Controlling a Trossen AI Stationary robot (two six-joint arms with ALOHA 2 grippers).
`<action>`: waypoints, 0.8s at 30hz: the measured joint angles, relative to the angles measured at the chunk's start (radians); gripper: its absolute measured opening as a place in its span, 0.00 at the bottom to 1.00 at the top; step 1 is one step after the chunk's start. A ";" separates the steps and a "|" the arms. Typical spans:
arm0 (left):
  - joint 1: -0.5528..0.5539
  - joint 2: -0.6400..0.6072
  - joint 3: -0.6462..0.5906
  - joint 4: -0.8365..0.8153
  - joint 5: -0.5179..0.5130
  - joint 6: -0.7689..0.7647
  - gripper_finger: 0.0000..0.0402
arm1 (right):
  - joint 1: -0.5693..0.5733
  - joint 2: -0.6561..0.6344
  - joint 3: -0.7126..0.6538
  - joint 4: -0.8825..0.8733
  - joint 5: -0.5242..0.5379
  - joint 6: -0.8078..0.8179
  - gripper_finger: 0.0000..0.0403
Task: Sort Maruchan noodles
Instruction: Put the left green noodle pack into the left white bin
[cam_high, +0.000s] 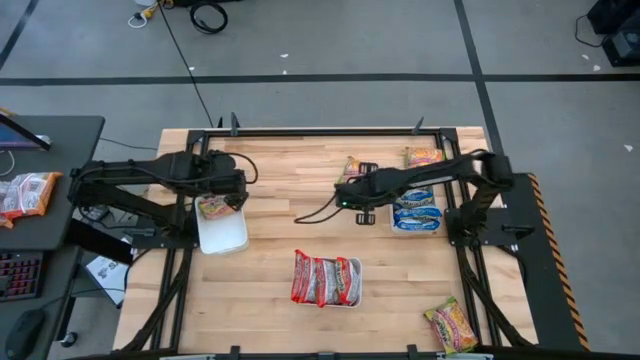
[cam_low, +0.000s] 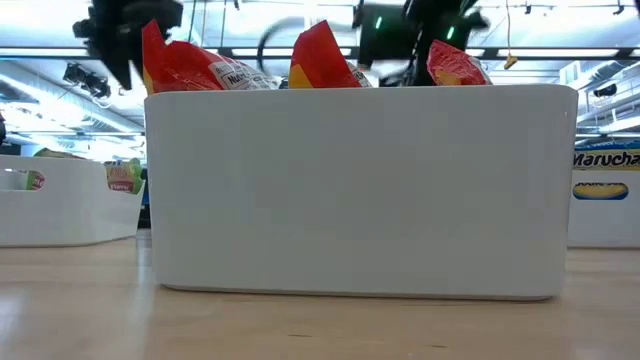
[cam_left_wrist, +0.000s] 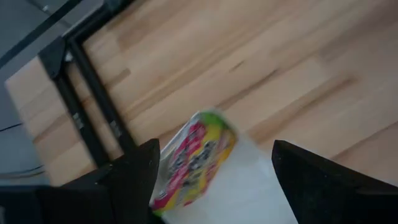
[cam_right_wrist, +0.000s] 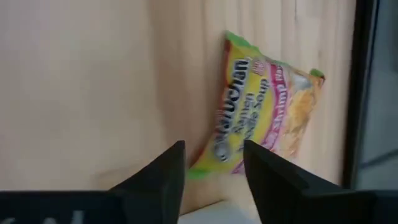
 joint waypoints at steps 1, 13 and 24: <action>-0.006 0.000 0.016 0.008 -0.006 -0.009 0.78 | -0.008 0.025 -0.007 0.022 0.025 -0.031 0.43; -0.247 -0.051 0.091 0.044 -0.180 -0.256 0.78 | -0.095 0.090 -0.147 0.312 0.173 -0.177 0.46; -0.372 -0.141 0.091 0.241 -0.294 -0.346 0.78 | -0.178 0.085 -0.225 0.368 0.068 -0.063 0.29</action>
